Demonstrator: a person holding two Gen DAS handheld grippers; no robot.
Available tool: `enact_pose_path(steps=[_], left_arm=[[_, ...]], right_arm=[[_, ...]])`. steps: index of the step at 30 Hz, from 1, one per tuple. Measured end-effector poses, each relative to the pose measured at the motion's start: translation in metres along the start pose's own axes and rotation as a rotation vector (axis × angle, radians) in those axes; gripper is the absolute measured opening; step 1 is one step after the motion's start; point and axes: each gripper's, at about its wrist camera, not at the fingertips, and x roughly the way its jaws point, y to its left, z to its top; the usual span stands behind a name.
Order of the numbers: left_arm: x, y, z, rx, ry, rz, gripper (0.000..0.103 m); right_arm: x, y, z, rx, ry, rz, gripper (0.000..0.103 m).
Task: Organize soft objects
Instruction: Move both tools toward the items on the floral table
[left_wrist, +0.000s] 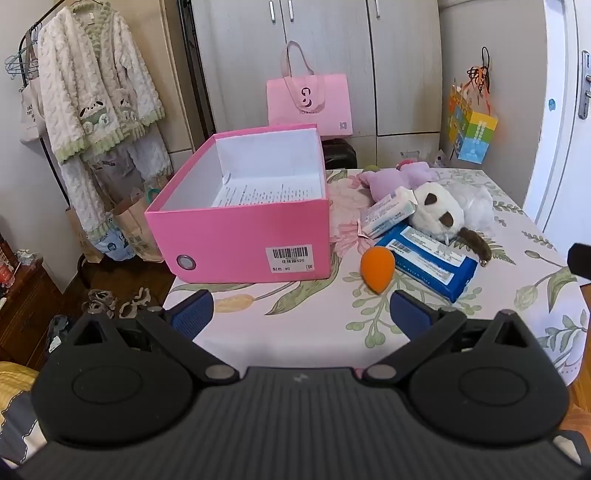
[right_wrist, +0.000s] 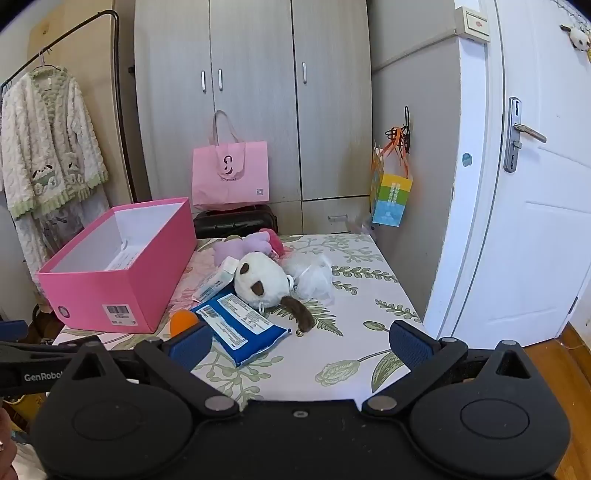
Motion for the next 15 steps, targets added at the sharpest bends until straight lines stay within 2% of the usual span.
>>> enact_pose_path(steps=[5,15], left_arm=[[0.001,0.0,-0.008,0.012,-0.001,-0.006,0.103],[-0.002,0.003,-0.003,0.009,0.005,-0.014,0.103]], right_arm=[[0.001,-0.001,-0.002,0.003,0.009,-0.001,0.103],[-0.009,0.003,-0.002,-0.001,0.034,0.006,0.103]])
